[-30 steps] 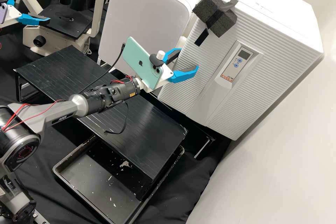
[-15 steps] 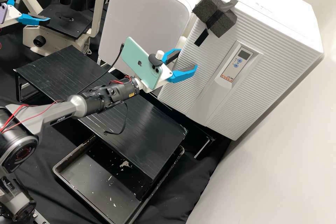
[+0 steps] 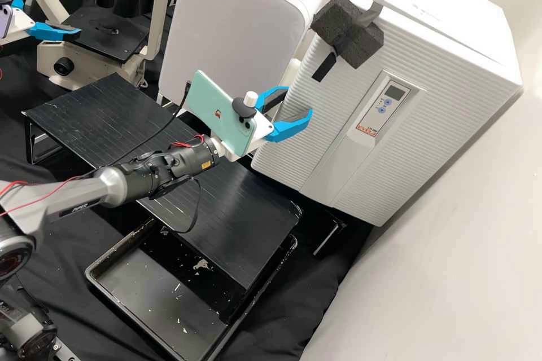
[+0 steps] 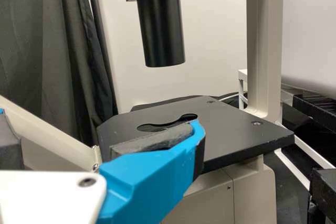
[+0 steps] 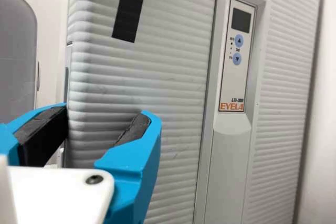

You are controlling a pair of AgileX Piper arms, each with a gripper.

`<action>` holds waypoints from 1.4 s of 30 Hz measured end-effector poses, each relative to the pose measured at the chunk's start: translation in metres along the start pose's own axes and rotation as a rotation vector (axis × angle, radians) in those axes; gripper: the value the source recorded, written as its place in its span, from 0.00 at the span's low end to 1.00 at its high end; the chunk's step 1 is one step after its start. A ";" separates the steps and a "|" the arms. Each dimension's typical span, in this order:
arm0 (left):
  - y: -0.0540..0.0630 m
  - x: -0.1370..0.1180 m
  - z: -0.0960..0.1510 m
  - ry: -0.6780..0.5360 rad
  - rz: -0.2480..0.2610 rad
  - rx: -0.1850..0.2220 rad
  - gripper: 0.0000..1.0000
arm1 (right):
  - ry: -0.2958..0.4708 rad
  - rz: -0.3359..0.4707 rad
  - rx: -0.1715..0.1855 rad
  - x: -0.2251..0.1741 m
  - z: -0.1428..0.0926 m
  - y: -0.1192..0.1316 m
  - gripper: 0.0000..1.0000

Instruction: Open the incubator door

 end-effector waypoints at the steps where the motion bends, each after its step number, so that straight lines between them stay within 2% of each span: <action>1: 0.000 0.000 0.000 0.000 0.000 0.000 1.00 | -0.003 0.004 0.004 -0.004 0.001 0.001 0.00; 9: 0.000 0.000 0.000 0.000 0.000 0.000 1.00 | -0.051 0.086 0.031 -0.048 0.006 0.017 0.00; 11: 0.000 0.000 0.000 0.000 0.000 0.000 1.00 | -0.074 0.124 0.061 -0.061 0.008 0.020 0.00; 15: 0.000 0.000 0.000 0.000 0.000 0.000 1.00 | -0.095 0.217 0.094 -0.086 0.010 0.026 0.00; 19: 0.000 0.000 0.000 0.000 0.000 0.000 1.00 | -0.093 0.275 0.099 -0.108 0.012 0.030 0.00; 28: 0.000 0.000 0.000 0.000 0.000 0.000 1.00 | -0.064 0.281 0.080 -0.123 0.011 0.028 0.00; 29: 0.000 0.000 0.000 0.000 0.000 0.000 1.00 | -0.063 0.281 0.079 -0.123 0.011 0.028 1.00; 36: 0.000 0.000 0.000 0.000 0.000 0.000 1.00 | 0.004 0.246 0.111 -0.121 0.009 0.019 1.00; 37: 0.000 0.000 0.000 0.000 0.000 0.000 1.00 | 0.036 0.222 0.145 -0.121 0.009 0.014 1.00; 40: 0.000 0.000 0.000 0.000 0.000 0.000 1.00 | 0.145 0.173 0.183 -0.122 0.009 0.002 1.00; 42: 0.000 0.000 0.000 0.000 0.000 0.000 1.00 | 0.211 0.157 0.223 -0.123 0.011 -0.007 1.00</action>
